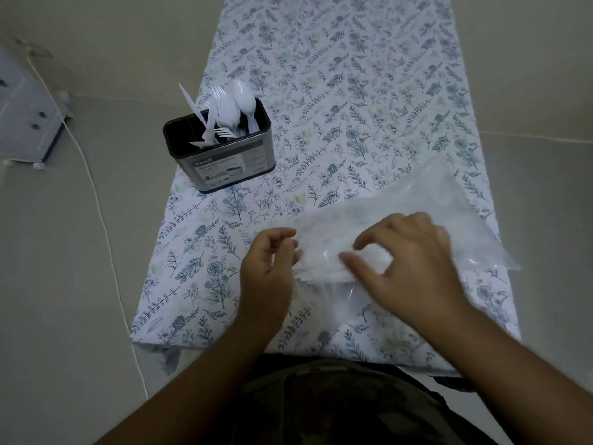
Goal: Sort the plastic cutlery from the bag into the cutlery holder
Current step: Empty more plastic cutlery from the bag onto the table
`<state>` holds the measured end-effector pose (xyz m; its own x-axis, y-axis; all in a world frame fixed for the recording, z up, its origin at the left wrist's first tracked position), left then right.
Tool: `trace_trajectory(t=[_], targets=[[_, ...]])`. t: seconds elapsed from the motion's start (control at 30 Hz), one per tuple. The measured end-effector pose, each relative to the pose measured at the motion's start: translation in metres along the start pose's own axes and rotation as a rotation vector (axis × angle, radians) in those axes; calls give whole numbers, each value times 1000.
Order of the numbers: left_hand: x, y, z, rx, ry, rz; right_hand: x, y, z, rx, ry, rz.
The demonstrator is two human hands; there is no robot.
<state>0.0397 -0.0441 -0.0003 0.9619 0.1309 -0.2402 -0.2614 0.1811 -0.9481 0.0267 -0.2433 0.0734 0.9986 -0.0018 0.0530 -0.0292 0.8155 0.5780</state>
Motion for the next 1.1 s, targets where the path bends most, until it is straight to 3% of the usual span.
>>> trace_trajectory(t=[0.1, 0.2, 0.33, 0.4, 0.63, 0.9, 1.1], targets=[[4, -11, -8, -69, 66, -17, 1, 17, -38, -164, 133, 24], [7, -18, -13, -73, 143, -77, 11, 12, -50, -250, 151, 20], [1, -20, -1, 231, 108, -392, 13, -6, -44, -128, 73, -76], [-2, -5, -3, 403, 158, -465, 11, -16, -47, -44, 100, -156], [16, 51, -56, 859, 494, -399, 5, -40, -61, 326, 99, -304], [30, 42, -95, 1340, 485, -447, 5, -41, -59, 417, -23, -254], [29, 33, -113, 1367, 463, -404, 4, -43, -49, 530, -98, -351]])
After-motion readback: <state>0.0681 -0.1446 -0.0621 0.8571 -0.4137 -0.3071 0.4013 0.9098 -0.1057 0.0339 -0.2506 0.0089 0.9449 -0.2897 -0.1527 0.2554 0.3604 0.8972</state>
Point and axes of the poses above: each hand's wrist, its own x-axis towards the middle knuckle, its own z-axis out of the back of the hand, y = z × x, the point moved 6 cm from there along x, towards the middle knuckle, and after that the axes turned 12 degrees about x, right-handed, at the moved point
